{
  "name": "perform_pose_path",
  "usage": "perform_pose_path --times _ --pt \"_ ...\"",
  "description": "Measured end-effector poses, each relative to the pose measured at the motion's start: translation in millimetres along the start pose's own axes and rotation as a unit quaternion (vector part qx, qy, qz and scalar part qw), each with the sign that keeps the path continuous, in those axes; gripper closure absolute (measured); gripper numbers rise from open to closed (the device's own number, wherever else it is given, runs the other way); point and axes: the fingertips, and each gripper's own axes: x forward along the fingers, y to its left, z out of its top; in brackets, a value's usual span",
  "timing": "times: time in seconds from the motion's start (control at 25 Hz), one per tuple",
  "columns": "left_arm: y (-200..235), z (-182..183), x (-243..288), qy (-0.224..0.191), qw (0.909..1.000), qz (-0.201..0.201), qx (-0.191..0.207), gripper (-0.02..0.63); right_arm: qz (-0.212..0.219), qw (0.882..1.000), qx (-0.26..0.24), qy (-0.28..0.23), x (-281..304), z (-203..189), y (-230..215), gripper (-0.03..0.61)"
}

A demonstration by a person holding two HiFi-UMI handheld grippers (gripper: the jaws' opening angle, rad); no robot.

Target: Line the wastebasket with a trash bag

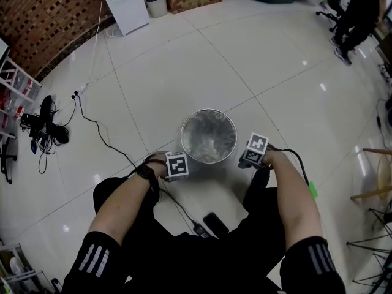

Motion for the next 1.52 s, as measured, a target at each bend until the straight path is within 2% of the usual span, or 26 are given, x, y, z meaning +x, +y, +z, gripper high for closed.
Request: perform_pose_path --times 0.16,0.28,0.32,0.4,0.44,0.52,0.64,0.84,1.0,1.32,1.52 --pt "11.3 -4.1 -30.7 -0.018 0.9994 0.022 -0.018 0.453 -0.046 0.998 0.014 -0.051 -23.2 11.3 -18.8 0.451" --pt "-4.1 -15.4 -41.4 -0.025 0.9949 -0.045 -0.087 0.451 -0.063 0.994 0.028 -0.085 -30.4 19.0 -28.3 0.403" --pt "3.7 -19.8 -47.5 -0.027 0.9943 -0.032 -0.098 0.448 -0.064 0.993 0.030 -0.092 -30.5 21.6 -28.6 0.393" --pt "44.9 -23.8 -65.9 -0.043 0.9927 0.061 -0.095 0.440 -0.064 0.993 0.028 -0.098 -30.3 26.6 -27.9 0.383" --pt "65.3 -22.6 -74.3 -0.057 0.9885 0.104 -0.093 0.437 -0.066 0.993 0.026 -0.099 -30.9 29.1 -28.6 0.379" --pt "88.2 -16.1 -79.9 -0.086 0.9811 0.138 -0.105 0.423 -0.074 0.991 0.025 -0.105 -33.2 34.6 -32.1 0.365" --pt "98.2 -5.3 -64.4 -0.106 0.9785 0.133 -0.117 0.394 -0.073 0.990 0.026 -0.122 -32.1 42.7 -32.7 0.357" --pt "104.2 1.0 -30.8 -0.095 0.9825 0.122 -0.103 0.365 -0.080 0.990 0.010 -0.113 -20.4 50.0 -32.9 0.334" --pt "113.7 -4.3 -11.5 -0.088 0.9820 0.120 -0.116 0.359 -0.090 0.992 0.001 -0.094 -10.4 48.8 -37.5 0.330" --pt "125.2 -8.0 16.4 -0.079 0.9828 0.111 -0.124 0.358 -0.085 0.992 0.037 -0.088 4.6 45.8 -50.9 0.327" --pt "126.0 -5.1 28.0 -0.077 0.9838 0.104 -0.124 0.357 -0.099 0.992 0.015 -0.071 17.0 45.6 -60.0 0.321"
